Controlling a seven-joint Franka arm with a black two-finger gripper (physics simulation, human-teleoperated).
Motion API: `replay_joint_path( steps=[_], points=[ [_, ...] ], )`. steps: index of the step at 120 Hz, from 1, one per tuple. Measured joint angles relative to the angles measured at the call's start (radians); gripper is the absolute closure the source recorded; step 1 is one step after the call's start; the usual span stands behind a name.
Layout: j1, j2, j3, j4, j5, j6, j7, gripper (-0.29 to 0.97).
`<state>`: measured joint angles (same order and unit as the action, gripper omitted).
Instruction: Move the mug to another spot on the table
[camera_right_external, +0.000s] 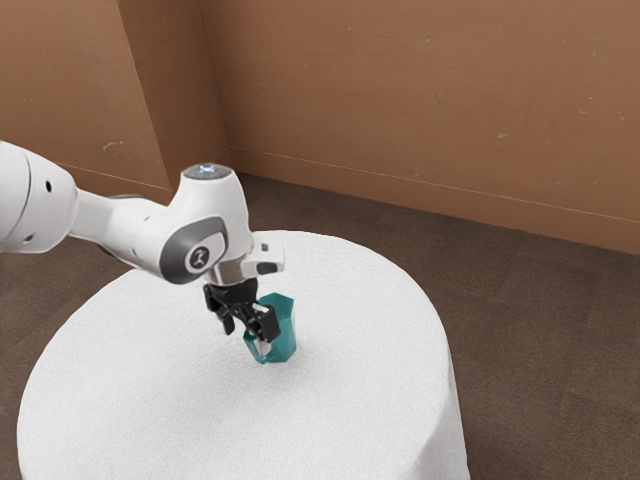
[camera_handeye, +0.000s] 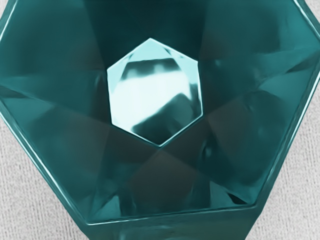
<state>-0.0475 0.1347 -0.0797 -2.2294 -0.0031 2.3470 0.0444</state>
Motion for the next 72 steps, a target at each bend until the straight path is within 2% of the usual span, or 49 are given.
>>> replay_joint_path(
  steps=[72],
  points=[
    [0.005,0.052,0.001,0.000,0.000,0.070,0.022,0.03]
  ],
)
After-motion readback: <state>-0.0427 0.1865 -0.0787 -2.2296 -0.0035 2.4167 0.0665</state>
